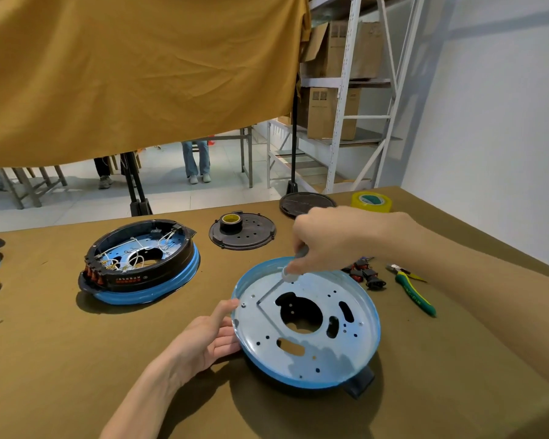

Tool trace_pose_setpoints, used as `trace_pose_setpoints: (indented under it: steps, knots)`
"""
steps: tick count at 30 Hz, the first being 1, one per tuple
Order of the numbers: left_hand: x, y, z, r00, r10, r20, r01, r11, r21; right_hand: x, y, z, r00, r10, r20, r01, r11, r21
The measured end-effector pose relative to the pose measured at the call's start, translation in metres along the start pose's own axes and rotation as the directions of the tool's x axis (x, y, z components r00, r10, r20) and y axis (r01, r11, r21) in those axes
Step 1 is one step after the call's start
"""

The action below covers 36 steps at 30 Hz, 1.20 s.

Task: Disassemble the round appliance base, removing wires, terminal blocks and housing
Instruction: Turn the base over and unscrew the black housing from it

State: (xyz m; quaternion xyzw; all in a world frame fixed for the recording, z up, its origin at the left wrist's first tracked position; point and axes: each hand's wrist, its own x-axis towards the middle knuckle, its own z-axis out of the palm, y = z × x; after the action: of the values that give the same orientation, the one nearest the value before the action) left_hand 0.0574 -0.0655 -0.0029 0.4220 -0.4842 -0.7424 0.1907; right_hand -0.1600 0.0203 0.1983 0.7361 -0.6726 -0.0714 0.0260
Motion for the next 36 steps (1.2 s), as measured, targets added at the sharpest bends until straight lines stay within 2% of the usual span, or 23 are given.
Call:
trace_pose_setpoints:
  steps: [1, 3, 4, 6, 8, 11, 12, 14, 17, 21, 24, 28, 30, 33, 36]
  knots:
    - [0.000, 0.000, -0.001, 1.000, 0.005, -0.010, -0.005, 1.000, -0.008, -0.002, 0.006, 0.004, 0.999, 0.018, 0.030, -0.021, 0.994, 0.104]
    - [0.000, 0.000, 0.000, 1.000, 0.011, -0.028, -0.011, 1.000, -0.012, -0.008, 0.022, 0.015, 0.997, 0.080, -0.011, -0.071, 0.935, 0.348]
    - [-0.001, 0.001, -0.001, 0.999, 0.013, -0.040, -0.014, 1.000, -0.015, -0.011, 0.030, 0.022, 0.991, 0.123, -0.053, -0.082, 0.871, 0.484]
    - [-0.002, 0.002, -0.002, 0.998, 0.014, -0.066, -0.015, 1.000, -0.019, -0.016, 0.045, 0.039, 0.968, 0.235, -0.085, -0.100, 0.677, 0.729]
    - [-0.002, 0.004, -0.006, 0.994, 0.006, -0.106, -0.009, 1.000, -0.026, -0.019, 0.055, 0.062, 0.935, 0.352, -0.043, -0.151, 0.506, 0.849]
    - [-0.005, 0.009, -0.014, 0.987, 0.008, -0.159, -0.013, 0.999, -0.032, -0.022, 0.070, 0.105, 0.870, 0.492, 0.028, -0.265, 0.418, 0.869]
    - [-0.006, 0.010, -0.017, 0.986, 0.010, -0.166, -0.016, 0.999, -0.034, -0.025, 0.074, 0.119, 0.844, 0.534, 0.036, -0.306, 0.426, 0.851]
    - [-0.007, 0.010, -0.022, 0.985, 0.015, -0.172, -0.022, 0.999, -0.039, -0.034, 0.078, 0.145, 0.807, 0.591, -0.008, -0.366, 0.511, 0.777]
    - [-0.005, 0.008, -0.025, 0.983, 0.024, -0.180, -0.029, 0.999, -0.024, -0.044, 0.075, 0.176, 0.807, 0.589, -0.045, -0.402, 0.603, 0.689]
    - [-0.002, 0.006, -0.026, 0.985, 0.030, -0.172, -0.035, 0.999, -0.025, -0.053, 0.075, 0.202, 0.758, 0.639, -0.126, -0.490, 0.687, 0.536]
    - [0.000, 0.006, -0.026, 0.986, 0.027, -0.167, -0.031, 0.999, -0.023, -0.061, 0.078, 0.211, 0.719, 0.669, -0.188, -0.555, 0.716, 0.425]
    - [0.003, 0.004, -0.026, 0.985, 0.029, -0.170, -0.029, 1.000, 0.006, -0.062, 0.078, 0.216, 0.733, 0.656, -0.180, -0.593, 0.746, 0.302]
    - [0.003, 0.003, -0.025, 0.987, 0.029, -0.159, -0.026, 1.000, 0.017, -0.060, 0.076, 0.213, 0.716, 0.666, -0.210, -0.609, 0.743, 0.278]
    - [0.003, 0.003, -0.025, 0.991, 0.023, -0.132, -0.019, 0.999, 0.038, -0.053, 0.070, 0.198, 0.698, 0.648, -0.305, -0.570, 0.761, 0.311]
    - [0.003, 0.003, -0.023, 0.996, -0.005, -0.092, 0.010, 0.998, 0.055, -0.038, 0.055, 0.171, 0.711, 0.566, -0.417, -0.408, 0.816, 0.411]
